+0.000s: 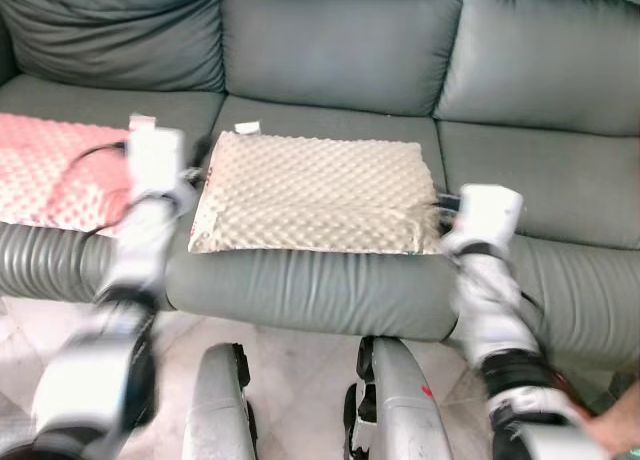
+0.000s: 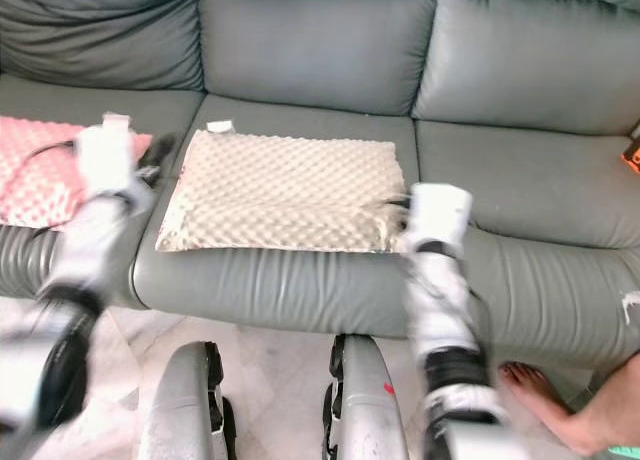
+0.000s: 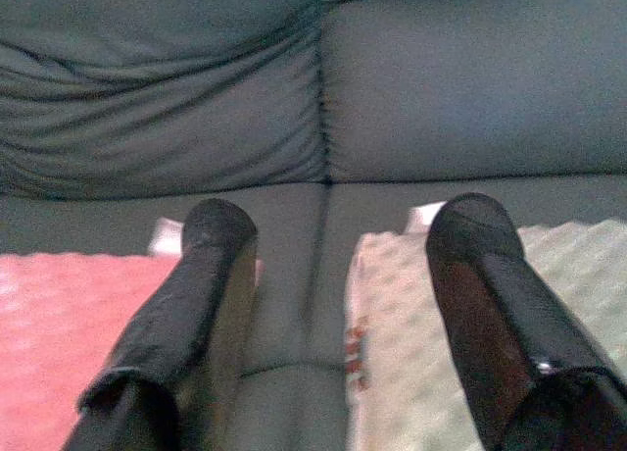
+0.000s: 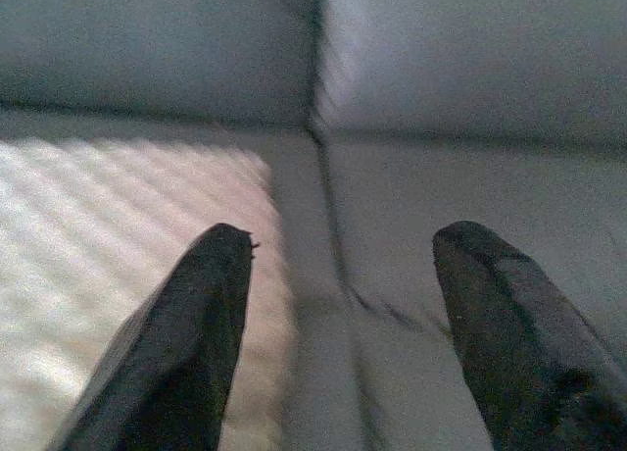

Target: Move the pillow to the sofa

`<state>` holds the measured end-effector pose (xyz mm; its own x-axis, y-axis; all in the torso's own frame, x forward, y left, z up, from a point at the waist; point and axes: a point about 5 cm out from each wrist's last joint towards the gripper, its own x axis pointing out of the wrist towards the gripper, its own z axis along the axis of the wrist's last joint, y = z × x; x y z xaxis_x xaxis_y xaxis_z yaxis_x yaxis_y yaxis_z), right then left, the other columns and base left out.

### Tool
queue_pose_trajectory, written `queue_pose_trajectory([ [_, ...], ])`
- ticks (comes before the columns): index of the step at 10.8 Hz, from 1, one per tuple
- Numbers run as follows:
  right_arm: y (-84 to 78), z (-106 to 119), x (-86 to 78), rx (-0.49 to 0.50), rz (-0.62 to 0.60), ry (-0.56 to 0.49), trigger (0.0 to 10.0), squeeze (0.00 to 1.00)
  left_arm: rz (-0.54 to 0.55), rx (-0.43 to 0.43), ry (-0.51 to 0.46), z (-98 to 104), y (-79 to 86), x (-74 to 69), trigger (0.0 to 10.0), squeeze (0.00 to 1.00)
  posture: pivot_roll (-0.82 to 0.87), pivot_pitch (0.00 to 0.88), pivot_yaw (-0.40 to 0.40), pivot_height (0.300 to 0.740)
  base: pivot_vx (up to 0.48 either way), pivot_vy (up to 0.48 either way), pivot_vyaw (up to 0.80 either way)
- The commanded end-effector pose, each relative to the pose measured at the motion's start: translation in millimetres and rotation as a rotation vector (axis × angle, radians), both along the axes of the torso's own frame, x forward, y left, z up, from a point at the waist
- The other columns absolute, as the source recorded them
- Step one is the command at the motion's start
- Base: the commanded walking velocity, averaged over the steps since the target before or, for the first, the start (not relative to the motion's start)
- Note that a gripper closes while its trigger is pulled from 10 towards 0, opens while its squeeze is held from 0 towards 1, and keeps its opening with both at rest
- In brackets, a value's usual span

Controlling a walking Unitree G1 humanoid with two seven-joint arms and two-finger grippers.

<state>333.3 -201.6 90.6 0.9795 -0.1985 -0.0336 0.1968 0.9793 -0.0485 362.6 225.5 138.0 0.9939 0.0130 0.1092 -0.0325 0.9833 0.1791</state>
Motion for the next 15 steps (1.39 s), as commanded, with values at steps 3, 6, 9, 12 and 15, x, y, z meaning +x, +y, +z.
queue_pose_trajectory([
  [3, 2.0, -19, 5.6, 0.138, -0.006, 0.123, 10.0, 1.0, -0.037, 0.046, -0.034, 0, 19.1, -27.8, 10.0, 1.0, 0.07, 0.083, -0.009, 0.611, 0.0, 0.0, 0.0],
  [6, 17.5, -38, 3.7, 0.266, 0.039, 0.234, 10.0, 1.0, -0.043, 0.014, 0.012, -16, 7.7, -57.0, 10.0, 1.0, 0.09, 0.025, -0.028, 0.611, 0.0, 0.0, 0.0],
  [9, 27.2, -53, -7.7, 0.31, 0.1, 0.285, 10.0, 1.0, -0.044, -0.039, 0.009, -16, -9.5, -57.7, 10.0, 1.0, 0.08, 0.0, -0.044, 0.611, 0.0, 0.0, 0.0],
  [12, 45.8, -45, -27.0, 0.295, 0.19, 0.22, 10.0, 1.0, -0.038, -0.083, 0.02, -23, -29.3, -64.9, 10.0, 1.0, 0.08, 0.0, -0.064, 0.611, 0.0, 0.0, 0.0],
  [15, 46.6, 6, -43.5, 0.054, 0.27, -0.082, 10.0, 1.0, -0.1, -0.055, 0.023, -23, -46.9, -81.5, 10.0, 1.0, 0.07, 0.0, -0.041, 0.611, 0.0, 0.0, 0.0],
])
